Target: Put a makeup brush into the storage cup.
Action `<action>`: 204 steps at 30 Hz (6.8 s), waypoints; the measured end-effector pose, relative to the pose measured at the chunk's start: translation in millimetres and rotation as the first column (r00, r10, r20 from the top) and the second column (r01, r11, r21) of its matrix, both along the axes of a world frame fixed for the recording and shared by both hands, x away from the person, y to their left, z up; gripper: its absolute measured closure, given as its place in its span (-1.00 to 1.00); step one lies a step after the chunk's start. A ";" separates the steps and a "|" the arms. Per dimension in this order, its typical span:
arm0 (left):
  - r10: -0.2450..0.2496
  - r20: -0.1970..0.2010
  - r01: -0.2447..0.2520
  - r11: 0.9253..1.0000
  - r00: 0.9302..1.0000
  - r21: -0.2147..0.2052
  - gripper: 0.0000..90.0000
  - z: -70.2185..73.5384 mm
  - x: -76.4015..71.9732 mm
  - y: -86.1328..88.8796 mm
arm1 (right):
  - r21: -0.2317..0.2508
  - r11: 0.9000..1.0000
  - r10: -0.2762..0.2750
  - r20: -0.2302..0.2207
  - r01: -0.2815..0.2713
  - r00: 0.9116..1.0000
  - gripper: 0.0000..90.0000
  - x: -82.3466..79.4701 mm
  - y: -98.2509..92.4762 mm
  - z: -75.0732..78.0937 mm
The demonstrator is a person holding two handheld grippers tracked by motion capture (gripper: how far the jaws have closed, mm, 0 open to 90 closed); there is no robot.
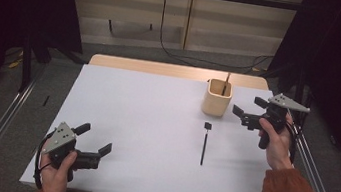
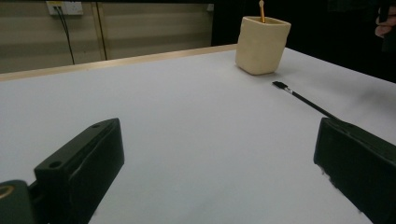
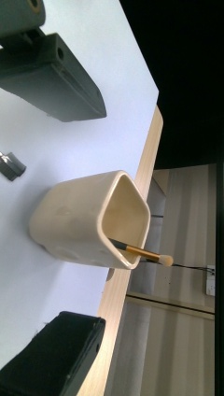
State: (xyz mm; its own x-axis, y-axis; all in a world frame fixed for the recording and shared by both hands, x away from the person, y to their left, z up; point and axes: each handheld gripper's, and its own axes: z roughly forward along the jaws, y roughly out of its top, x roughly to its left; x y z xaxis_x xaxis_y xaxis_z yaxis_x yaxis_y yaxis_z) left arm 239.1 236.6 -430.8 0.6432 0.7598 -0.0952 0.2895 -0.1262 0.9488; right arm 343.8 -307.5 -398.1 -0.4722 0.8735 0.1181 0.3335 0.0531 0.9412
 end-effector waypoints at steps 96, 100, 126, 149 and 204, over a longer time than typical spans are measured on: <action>0.002 0.024 -0.003 1.000 1.000 0.017 -0.97 2.0 -11.9 2.9 | 0.026 0.996 0.082 0.031 -0.083 0.996 -0.99 -89.1 22.0 -15.9; 0.000 0.022 -0.001 1.000 1.000 0.020 -0.97 1.9 -11.6 2.5 | 0.003 0.995 0.095 0.031 -0.096 0.995 -0.98 -80.9 28.8 -16.4; -0.009 0.021 0.009 1.000 1.000 0.019 -0.97 1.9 -10.3 2.0 | -0.062 0.988 0.141 -0.017 -0.142 0.990 -0.95 -20.2 65.5 -2.3; -0.005 0.018 0.004 1.000 1.000 0.017 -0.97 1.5 -9.3 3.3 | -0.127 0.962 0.183 -0.349 -0.240 0.919 -0.90 3.1 69.2 -3.8; -0.037 0.011 0.037 0.999 0.999 0.018 -0.97 0.3 -8.5 1.6 | -0.293 0.919 -0.112 -0.837 -0.265 0.536 0.39 59.1 112.8 -48.1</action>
